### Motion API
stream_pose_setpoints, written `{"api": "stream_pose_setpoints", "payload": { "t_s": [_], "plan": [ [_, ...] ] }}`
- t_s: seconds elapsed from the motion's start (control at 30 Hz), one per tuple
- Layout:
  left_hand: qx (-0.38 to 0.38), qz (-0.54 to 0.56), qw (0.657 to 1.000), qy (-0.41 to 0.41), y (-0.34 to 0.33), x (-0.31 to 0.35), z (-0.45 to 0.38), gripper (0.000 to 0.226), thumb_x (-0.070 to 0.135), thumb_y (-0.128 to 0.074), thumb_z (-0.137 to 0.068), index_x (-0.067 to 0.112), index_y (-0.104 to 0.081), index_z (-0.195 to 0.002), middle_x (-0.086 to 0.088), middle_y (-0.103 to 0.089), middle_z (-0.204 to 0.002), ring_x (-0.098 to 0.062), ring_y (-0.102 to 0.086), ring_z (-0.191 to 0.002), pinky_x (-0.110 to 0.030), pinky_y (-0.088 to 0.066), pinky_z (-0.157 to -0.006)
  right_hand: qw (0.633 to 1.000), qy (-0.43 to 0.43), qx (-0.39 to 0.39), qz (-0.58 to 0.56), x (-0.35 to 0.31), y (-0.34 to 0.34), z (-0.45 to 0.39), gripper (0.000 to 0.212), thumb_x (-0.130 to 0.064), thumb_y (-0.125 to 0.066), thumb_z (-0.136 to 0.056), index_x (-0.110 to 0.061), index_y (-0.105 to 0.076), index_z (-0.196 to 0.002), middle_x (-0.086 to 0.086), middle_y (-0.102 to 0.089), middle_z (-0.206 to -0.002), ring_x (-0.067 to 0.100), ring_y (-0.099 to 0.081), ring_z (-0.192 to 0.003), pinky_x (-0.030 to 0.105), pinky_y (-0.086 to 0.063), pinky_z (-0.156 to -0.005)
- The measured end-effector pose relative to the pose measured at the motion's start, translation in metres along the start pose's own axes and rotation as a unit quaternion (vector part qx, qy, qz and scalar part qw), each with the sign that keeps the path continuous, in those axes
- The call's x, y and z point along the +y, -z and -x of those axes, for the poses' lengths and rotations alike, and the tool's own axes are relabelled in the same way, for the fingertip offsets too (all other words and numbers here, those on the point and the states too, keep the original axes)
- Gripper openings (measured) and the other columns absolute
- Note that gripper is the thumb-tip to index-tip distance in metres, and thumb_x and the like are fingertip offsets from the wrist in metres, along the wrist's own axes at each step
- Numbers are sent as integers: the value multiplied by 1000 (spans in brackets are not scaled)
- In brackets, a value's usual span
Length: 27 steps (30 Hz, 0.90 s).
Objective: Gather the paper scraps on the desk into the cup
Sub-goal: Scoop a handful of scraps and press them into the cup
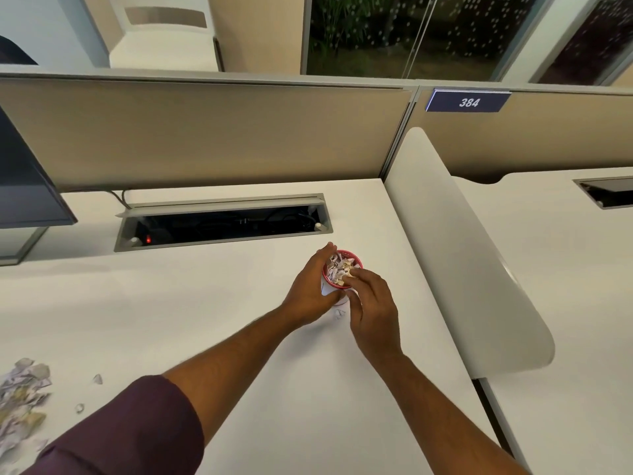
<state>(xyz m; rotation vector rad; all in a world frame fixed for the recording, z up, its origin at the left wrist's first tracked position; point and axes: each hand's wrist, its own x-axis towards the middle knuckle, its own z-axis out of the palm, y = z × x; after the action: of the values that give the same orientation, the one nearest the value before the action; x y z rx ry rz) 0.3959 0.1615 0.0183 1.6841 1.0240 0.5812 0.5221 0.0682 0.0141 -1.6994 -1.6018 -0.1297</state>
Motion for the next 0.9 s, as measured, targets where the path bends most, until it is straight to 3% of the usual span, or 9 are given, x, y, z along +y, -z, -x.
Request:
{"api": "stream_pose_setpoints", "payload": {
  "t_s": [0.07,0.13,0.23,0.37,0.5,0.63,0.7,0.8,0.9],
  "plan": [
    [11,-7,1000,-11,0,-2,-1,81,40,-73,-86,26,-29,-153,6,-34,-160,-16,-37,-144,9,-25,-93,999,31,8,-2,4,4,-11,60,-40,-34,-111,2,-77,-110,16,-76,-113,29,-73,-104,41,-62,-93],
    [18,-12,1000,-15,0,-4,-1,81,38,-74,-86,26,-31,-153,6,-36,-159,-14,-38,-143,13,-23,-88,999,45,7,2,7,8,-20,63,-40,-30,-111,0,-78,-107,14,-78,-109,29,-76,-99,41,-64,-88],
    [23,-23,999,-13,0,-7,-2,80,37,-76,-85,27,-33,-152,7,-39,-157,-7,-39,-137,14,-22,-86,995,90,-28,35,9,10,-31,45,-30,-43,-106,-3,-80,-103,10,-80,-104,27,-78,-93,47,-62,-91],
    [28,-35,999,-12,3,-8,-5,76,38,-80,-81,30,-40,-146,9,-50,-149,-11,-49,-131,0,-29,-94,985,131,-93,58,6,13,-49,28,-24,-61,-91,-6,-82,-92,9,-81,-93,26,-79,-83,56,-56,-100],
    [16,-45,999,-25,6,-9,-7,82,32,-83,-78,30,-38,-146,9,-51,-146,-7,-50,-125,-3,-31,-94,974,45,-210,77,3,16,-75,19,-14,-72,-89,-10,-79,-106,9,-78,-105,29,-72,-93,30,-54,-85],
    [4,-62,998,-26,7,-11,-10,88,30,-84,-78,27,-32,-149,6,-47,-150,-12,-48,-131,-18,-34,-102,946,34,-295,130,6,12,-92,27,-20,-76,-90,-15,-76,-117,3,-71,-119,21,-59,-110,29,-52,-88],
    [-1,-69,997,-26,7,-12,-12,88,31,-84,-78,26,-32,-149,5,-46,-151,-16,-47,-134,-23,-36,-106,953,29,-276,121,7,14,-92,20,-15,-73,-91,-13,-79,-110,4,-72,-113,22,-60,-105,31,-54,-84],
    [0,-70,997,-26,6,-14,-13,87,29,-84,-78,26,-34,-149,5,-47,-151,-17,-47,-134,-23,-38,-106,980,22,-181,77,8,21,-82,20,-12,-61,-92,-10,-79,-100,6,-74,-103,25,-64,-95,26,-50,-76],
    [-1,-62,998,-30,8,-13,-13,83,30,-83,-78,26,-36,-147,6,-49,-148,-13,-49,-128,-12,-35,-98,973,51,-222,38,8,22,-70,29,-26,-53,-98,-14,-75,-114,4,-75,-116,23,-67,-104,28,-53,-88]
  ]
}}
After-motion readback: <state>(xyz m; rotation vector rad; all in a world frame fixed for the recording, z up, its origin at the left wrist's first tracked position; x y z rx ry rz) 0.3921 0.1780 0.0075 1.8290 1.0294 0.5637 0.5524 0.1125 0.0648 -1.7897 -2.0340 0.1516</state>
